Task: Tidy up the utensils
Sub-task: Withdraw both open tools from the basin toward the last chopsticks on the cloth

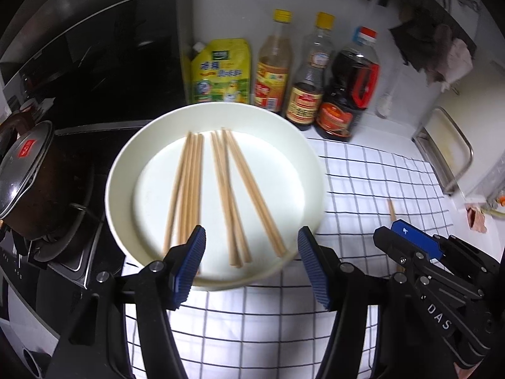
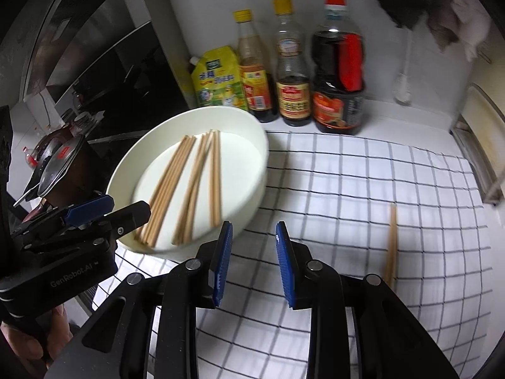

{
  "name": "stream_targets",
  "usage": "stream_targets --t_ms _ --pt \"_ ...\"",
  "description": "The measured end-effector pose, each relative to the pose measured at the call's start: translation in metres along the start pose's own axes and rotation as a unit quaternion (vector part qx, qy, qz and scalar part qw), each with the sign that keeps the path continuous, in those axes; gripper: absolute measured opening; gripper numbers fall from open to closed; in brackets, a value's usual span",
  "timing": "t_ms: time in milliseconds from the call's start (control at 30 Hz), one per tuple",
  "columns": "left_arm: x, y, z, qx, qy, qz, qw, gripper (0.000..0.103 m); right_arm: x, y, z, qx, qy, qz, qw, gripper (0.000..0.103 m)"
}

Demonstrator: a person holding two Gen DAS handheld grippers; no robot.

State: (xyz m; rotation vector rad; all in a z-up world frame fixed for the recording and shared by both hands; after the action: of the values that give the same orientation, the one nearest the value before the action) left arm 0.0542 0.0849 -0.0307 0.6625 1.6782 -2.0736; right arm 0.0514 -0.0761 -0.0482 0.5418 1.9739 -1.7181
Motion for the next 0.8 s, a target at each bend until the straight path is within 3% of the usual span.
stream_targets --t_ms 433,800 --pt "0.017 0.007 0.059 0.03 0.039 -0.016 0.9987 0.062 0.034 -0.024 0.067 0.042 0.048 -0.001 0.998 0.033" --pt "0.035 0.028 0.106 0.045 0.064 -0.04 0.9961 0.067 0.068 -0.019 0.131 0.077 0.086 -0.022 0.993 0.032"
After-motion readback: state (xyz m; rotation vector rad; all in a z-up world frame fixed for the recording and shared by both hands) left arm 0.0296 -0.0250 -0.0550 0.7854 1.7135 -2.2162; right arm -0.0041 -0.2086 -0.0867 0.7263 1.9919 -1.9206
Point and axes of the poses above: each gripper's, at about its wrist camera, not at the fingertips, and y roughly the way its jaws point, z to its right, x to its underside, the point moved 1 cm from there along y, roughly the way its jaws point, and after that the axes turned 7 degrees about x, right-handed, at the moved point
